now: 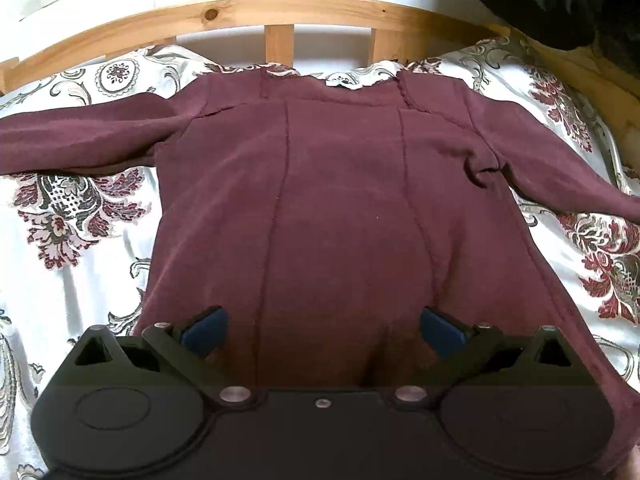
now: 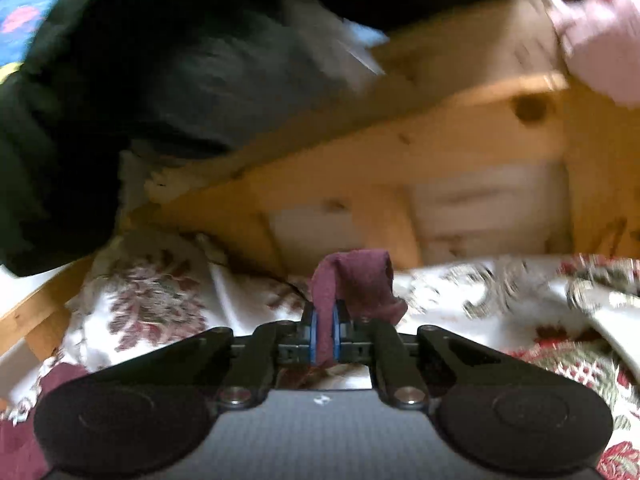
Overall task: Fold small clothes
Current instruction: 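Lift the held cuff and fold the sleeve across the shirt body, release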
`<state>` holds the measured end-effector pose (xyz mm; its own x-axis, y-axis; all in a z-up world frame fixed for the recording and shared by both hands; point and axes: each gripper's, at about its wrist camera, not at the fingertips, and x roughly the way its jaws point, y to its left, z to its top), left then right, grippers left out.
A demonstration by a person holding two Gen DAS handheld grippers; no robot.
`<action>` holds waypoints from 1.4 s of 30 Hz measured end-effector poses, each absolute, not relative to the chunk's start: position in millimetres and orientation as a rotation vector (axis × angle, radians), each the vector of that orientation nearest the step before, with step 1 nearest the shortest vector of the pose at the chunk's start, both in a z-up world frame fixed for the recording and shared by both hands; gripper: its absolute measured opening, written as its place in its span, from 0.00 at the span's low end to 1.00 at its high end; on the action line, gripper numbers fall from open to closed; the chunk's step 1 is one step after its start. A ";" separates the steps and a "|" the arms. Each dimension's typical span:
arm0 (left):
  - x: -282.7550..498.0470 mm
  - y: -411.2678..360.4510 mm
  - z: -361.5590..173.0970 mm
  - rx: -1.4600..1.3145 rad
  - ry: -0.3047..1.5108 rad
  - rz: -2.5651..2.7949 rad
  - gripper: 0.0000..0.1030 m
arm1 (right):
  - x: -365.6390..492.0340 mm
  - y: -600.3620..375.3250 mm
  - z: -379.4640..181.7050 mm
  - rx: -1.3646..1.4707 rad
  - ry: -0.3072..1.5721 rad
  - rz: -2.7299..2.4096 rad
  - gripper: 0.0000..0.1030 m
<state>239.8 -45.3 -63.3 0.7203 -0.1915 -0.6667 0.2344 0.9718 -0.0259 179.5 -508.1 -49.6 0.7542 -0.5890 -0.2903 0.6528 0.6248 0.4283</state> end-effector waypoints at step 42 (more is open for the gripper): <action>251.0 52.9 -16.5 -0.265 0.655 -0.060 0.99 | 201.4 -168.4 -55.6 0.039 0.275 0.170 0.09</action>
<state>251.0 52.9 -16.5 0.7924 -0.1386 -0.5941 -0.0279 0.9646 -0.2622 201.4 -168.4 -55.6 0.9481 0.1723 -0.2674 -0.1618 0.9849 0.0611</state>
